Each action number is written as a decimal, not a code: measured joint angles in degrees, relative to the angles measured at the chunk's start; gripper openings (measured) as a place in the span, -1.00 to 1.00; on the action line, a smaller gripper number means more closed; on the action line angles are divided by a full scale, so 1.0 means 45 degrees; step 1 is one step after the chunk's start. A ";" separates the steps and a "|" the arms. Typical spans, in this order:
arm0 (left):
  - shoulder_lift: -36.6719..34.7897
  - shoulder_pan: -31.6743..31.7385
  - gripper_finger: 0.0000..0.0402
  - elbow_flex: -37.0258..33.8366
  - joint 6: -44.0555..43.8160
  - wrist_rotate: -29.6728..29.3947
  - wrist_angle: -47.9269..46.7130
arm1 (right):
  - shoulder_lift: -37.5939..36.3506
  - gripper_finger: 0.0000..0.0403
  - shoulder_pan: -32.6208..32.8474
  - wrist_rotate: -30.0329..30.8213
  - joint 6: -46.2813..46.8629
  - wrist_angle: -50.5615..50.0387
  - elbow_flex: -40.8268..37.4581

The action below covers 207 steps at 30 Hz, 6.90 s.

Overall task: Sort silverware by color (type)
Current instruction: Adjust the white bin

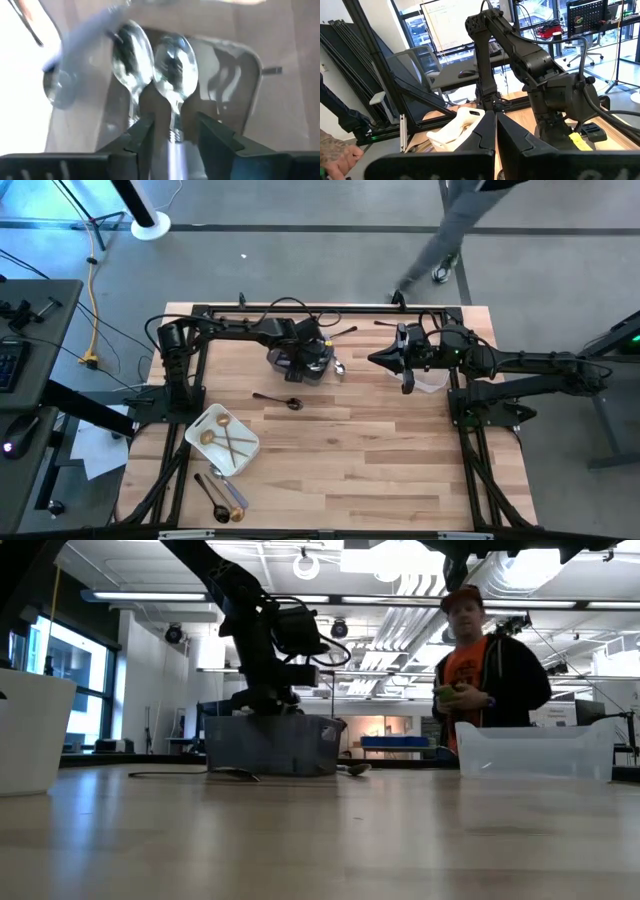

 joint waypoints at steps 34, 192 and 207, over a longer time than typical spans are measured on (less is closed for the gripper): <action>-0.5884 -0.0131 -0.12 0.1056 -0.5903 0.3067 0.3276 | 0.0002 -1.00 0.0003 -0.0110 -0.0338 0.0101 -0.0005; -1.1304 -0.7262 -1.00 -0.3943 -1.4617 -0.0318 -0.2188 | 0.2166 -1.00 -0.0011 0.0709 -0.0568 0.3949 -0.0005; -1.1643 -0.4110 -1.00 -0.4130 -0.7456 0.1097 0.6561 | 0.2161 -1.00 0.0185 0.0499 -0.0268 0.4476 0.0000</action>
